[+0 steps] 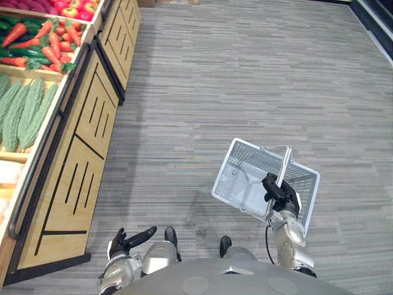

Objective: Pick vegetable in the basket

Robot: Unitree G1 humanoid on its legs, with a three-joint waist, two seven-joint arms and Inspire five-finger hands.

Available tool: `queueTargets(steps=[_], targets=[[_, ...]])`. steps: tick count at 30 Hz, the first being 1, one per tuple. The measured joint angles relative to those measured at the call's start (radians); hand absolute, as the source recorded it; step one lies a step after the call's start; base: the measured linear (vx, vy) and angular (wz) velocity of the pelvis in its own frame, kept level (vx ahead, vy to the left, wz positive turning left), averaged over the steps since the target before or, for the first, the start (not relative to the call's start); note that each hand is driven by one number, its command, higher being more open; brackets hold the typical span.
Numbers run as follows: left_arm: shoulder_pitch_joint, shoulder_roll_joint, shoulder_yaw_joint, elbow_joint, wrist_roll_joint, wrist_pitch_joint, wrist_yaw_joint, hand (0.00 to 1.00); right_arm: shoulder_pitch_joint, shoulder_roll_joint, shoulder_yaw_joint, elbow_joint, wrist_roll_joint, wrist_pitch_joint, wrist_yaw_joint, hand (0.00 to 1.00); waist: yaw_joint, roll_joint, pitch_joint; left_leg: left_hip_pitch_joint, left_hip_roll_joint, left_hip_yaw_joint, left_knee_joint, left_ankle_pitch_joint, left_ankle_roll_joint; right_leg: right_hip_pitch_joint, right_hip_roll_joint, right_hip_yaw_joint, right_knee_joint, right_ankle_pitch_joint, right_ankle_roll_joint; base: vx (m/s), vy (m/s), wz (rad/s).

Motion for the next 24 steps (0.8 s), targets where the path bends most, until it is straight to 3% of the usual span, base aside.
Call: queueTargets(steps=[2, 4, 6, 8, 10, 11, 13, 14, 16, 20, 22, 23, 24], targets=[[0.000, -0.002, 0.000, 0.012, 0.008, 0.001, 0.001, 1.00, -0.007, -0.003, 0.008, 0.000, -0.011, 0.000, 0.001, 0.00, 0.012, 0.005, 0.004, -0.041, 0.003, -0.030, 0.101, -0.067, 0.011, -0.004, -0.015, -0.066, 0.069, -0.006, 0.016, 0.15, 0.045, 0.47], [0.004, -0.010, -0.001, 0.012, 0.014, 0.002, 0.002, 1.00, -0.010, -0.004, 0.014, -0.001, -0.020, 0.000, 0.001, 0.00, 0.005, 0.030, 0.015, -0.063, 0.026, -0.069, 0.176, -0.114, 0.017, -0.034, -0.011, -0.115, 0.196, 0.003, 0.029, 0.10, 0.079, 0.57], [0.018, -0.008, -0.001, 0.010, 0.030, 0.002, 0.001, 1.00, -0.009, -0.003, 0.038, -0.001, -0.020, 0.002, 0.002, 0.00, 0.006, 0.040, 0.022, -0.063, 0.042, -0.107, 0.245, -0.152, 0.032, -0.087, -0.017, -0.117, 0.386, 0.025, 0.006, 0.12, 0.145, 0.54], [0.030, -0.007, 0.001, 0.007, 0.030, 0.002, 0.001, 1.00, -0.006, -0.003, 0.069, -0.007, -0.023, 0.002, 0.014, 0.00, 0.006, 0.051, 0.034, -0.054, 0.051, -0.152, 0.293, -0.193, 0.057, -0.158, -0.017, -0.070, 0.578, 0.089, -0.035, 0.14, 0.130, 0.60], [0.032, -0.005, 0.002, 0.008, 0.031, 0.004, 0.001, 1.00, -0.002, -0.003, 0.089, -0.015, -0.033, 0.002, 0.031, 0.00, 0.006, 0.044, 0.034, -0.036, 0.039, -0.194, 0.306, -0.216, 0.072, -0.186, -0.010, -0.031, 0.649, 0.013, -0.065, 0.18, 0.096, 0.71], [0.032, -0.003, 0.005, 0.007, 0.031, 0.004, 0.000, 1.00, 0.003, -0.003, 0.097, -0.028, -0.038, 0.002, 0.038, 0.00, 0.000, 0.045, 0.034, -0.023, 0.029, -0.227, 0.304, -0.223, 0.080, -0.198, 0.004, -0.015, 0.650, -0.037, -0.065, 0.20, 0.059, 0.83], [0.026, -0.004, 0.008, 0.006, 0.031, 0.003, 0.000, 1.00, 0.003, -0.003, 0.100, -0.046, -0.038, 0.002, 0.061, 0.00, -0.021, 0.050, 0.036, -0.002, 0.008, -0.294, 0.303, -0.230, 0.089, -0.230, 0.043, 0.035, 0.576, -0.082, -0.057, 0.26, -0.002, 1.00], [0.026, -0.004, 0.008, 0.006, 0.031, 0.003, 0.000, 1.00, 0.003, -0.003, 0.100, -0.046, -0.038, 0.002, 0.061, 0.00, -0.021, 0.050, 0.036, -0.002, 0.008, -0.294, 0.303, -0.230, 0.089, -0.230, 0.043, 0.035, 0.576, -0.082, -0.057, 0.25, -0.033, 0.97], [0.013, -0.006, 0.008, 0.005, 0.031, 0.001, 0.000, 1.00, 0.004, -0.006, 0.100, -0.069, -0.038, 0.002, 0.073, 0.00, -0.023, 0.069, 0.046, 0.020, 0.003, -0.374, 0.304, -0.247, 0.087, -0.263, 0.109, 0.132, 0.418, -0.079, -0.053, 0.22, -0.094, 0.94], [-0.020, -0.017, 0.026, 0.010, 0.032, -0.006, 0.000, 1.00, 0.032, -0.021, 0.110, -0.128, -0.037, 0.003, 0.078, 0.00, -0.030, 0.062, 0.043, 0.029, -0.029, -0.542, 0.352, -0.309, 0.063, -0.312, 0.144, 0.330, 0.172, -0.035, 0.006, 0.26, -0.248, 1.21], [-0.026, -0.030, 0.045, 0.008, 0.032, -0.007, 0.003, 1.00, 0.060, -0.030, 0.129, -0.168, -0.036, 0.005, 0.079, 0.00, -0.035, 0.053, 0.039, 0.032, -0.046, -0.623, 0.381, -0.350, 0.048, -0.304, 0.144, 0.423, 0.150, -0.032, 0.011, 0.29, -0.372, 1.45], [-0.034, -0.042, 0.058, 0.009, 0.032, -0.006, 0.003, 1.00, 0.081, -0.043, 0.142, -0.193, -0.036, 0.006, 0.084, 0.00, -0.046, 0.058, 0.040, 0.032, -0.045, -0.704, 0.405, -0.383, 0.026, -0.295, 0.164, 0.436, 0.212, 0.040, 0.039, 0.30, -0.412, 1.97], [-0.049, -0.067, 0.067, 0.005, 0.033, -0.006, 0.003, 1.00, 0.102, -0.063, 0.142, -0.226, -0.035, 0.006, 0.084, 0.00, -0.040, 0.089, 0.036, 0.031, -0.016, -0.772, 0.405, -0.396, 0.010, -0.309, 0.193, 0.397, 0.300, -0.020, 0.005, 0.29, -0.418, 1.70]])
